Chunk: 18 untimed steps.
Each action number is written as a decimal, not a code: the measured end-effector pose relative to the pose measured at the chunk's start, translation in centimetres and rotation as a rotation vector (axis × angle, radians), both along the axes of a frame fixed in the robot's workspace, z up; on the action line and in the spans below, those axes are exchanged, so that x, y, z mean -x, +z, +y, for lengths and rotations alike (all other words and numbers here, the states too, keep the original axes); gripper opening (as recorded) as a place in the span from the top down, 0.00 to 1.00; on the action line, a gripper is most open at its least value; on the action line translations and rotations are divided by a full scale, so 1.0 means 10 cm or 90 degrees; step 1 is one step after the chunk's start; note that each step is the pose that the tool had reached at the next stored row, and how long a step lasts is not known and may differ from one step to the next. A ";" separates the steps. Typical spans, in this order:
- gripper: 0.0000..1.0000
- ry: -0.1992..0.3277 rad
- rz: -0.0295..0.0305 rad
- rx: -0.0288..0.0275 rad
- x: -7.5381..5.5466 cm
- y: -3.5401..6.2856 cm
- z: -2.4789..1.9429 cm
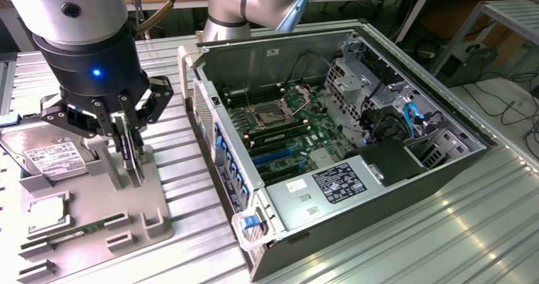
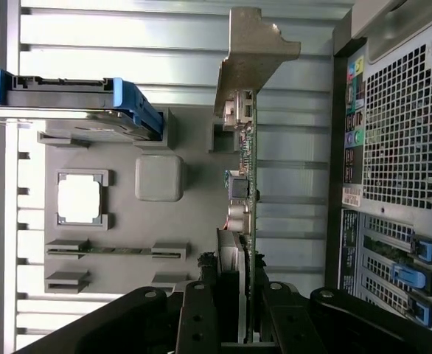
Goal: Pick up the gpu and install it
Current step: 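Pick up the gpu and move the gpu toward the slot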
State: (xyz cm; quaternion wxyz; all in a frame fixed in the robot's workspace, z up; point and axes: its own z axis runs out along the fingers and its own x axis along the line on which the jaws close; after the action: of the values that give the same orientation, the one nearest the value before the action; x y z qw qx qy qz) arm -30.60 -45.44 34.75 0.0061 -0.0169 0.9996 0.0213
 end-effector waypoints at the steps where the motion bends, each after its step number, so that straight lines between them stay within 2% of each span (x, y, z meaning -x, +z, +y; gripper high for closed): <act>1: 0.73 0.000 -0.0001 -0.0001 0.00 0.004 0.000; 18: 0.73 0.000 0.0000 0.0019 0.00 0.072 0.000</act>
State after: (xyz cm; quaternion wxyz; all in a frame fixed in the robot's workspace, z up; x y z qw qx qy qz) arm -30.60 -45.44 35.47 0.0061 -0.0169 0.9996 0.0198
